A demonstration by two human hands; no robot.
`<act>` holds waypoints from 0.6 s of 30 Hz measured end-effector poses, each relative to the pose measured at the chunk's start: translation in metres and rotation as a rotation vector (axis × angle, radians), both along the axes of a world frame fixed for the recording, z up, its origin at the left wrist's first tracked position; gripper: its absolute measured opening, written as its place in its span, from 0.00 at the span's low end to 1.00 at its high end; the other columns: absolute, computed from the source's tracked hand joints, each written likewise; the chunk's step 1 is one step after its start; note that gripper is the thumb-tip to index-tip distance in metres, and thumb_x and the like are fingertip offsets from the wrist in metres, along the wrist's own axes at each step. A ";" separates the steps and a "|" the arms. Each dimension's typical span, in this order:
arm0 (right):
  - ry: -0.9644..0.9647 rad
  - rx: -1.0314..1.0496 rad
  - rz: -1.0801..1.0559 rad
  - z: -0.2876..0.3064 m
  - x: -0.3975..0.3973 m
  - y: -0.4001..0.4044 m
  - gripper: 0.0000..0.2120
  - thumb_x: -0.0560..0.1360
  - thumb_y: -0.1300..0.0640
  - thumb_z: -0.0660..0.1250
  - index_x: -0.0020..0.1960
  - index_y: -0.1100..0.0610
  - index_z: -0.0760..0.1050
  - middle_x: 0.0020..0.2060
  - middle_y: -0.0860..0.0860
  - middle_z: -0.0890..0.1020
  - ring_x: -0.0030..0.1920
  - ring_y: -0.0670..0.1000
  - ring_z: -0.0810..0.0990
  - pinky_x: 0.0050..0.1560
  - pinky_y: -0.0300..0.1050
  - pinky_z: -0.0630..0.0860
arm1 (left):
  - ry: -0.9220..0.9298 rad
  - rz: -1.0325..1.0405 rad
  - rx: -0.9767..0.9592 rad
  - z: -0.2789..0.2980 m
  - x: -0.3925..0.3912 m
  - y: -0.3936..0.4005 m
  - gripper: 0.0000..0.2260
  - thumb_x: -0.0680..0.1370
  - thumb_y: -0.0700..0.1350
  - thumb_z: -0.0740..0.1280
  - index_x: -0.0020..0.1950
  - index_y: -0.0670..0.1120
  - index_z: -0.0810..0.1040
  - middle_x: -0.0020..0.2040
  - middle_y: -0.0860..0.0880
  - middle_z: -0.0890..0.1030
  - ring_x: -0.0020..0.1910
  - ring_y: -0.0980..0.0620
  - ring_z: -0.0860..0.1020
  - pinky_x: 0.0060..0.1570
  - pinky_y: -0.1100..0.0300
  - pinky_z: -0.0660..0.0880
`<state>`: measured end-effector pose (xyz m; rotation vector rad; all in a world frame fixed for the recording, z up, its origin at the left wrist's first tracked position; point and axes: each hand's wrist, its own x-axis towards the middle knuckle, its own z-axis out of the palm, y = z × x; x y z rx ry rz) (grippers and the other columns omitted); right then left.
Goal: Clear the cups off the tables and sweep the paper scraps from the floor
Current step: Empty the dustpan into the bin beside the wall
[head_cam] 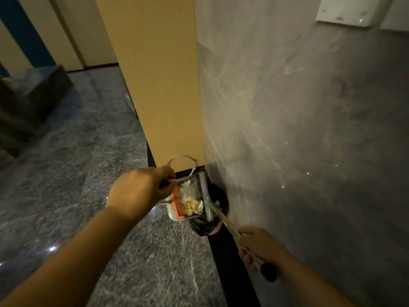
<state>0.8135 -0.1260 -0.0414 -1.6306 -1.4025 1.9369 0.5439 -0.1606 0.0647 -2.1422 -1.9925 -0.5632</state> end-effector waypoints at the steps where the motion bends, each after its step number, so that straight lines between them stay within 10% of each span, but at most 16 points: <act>1: 0.008 -0.014 -0.003 -0.001 0.005 0.004 0.07 0.79 0.67 0.60 0.47 0.57 0.73 0.29 0.57 0.73 0.20 0.47 0.71 0.20 0.35 0.67 | 0.000 0.008 -0.006 0.000 0.005 0.005 0.08 0.76 0.49 0.71 0.53 0.51 0.82 0.41 0.50 0.84 0.36 0.47 0.82 0.32 0.53 0.79; 18: 0.048 -0.028 -0.053 -0.014 0.032 0.023 0.06 0.79 0.66 0.60 0.47 0.59 0.75 0.28 0.59 0.73 0.22 0.50 0.70 0.22 0.38 0.67 | 0.043 0.009 -0.133 -0.014 0.047 0.039 0.12 0.77 0.56 0.68 0.58 0.54 0.79 0.41 0.54 0.81 0.36 0.55 0.78 0.36 0.58 0.77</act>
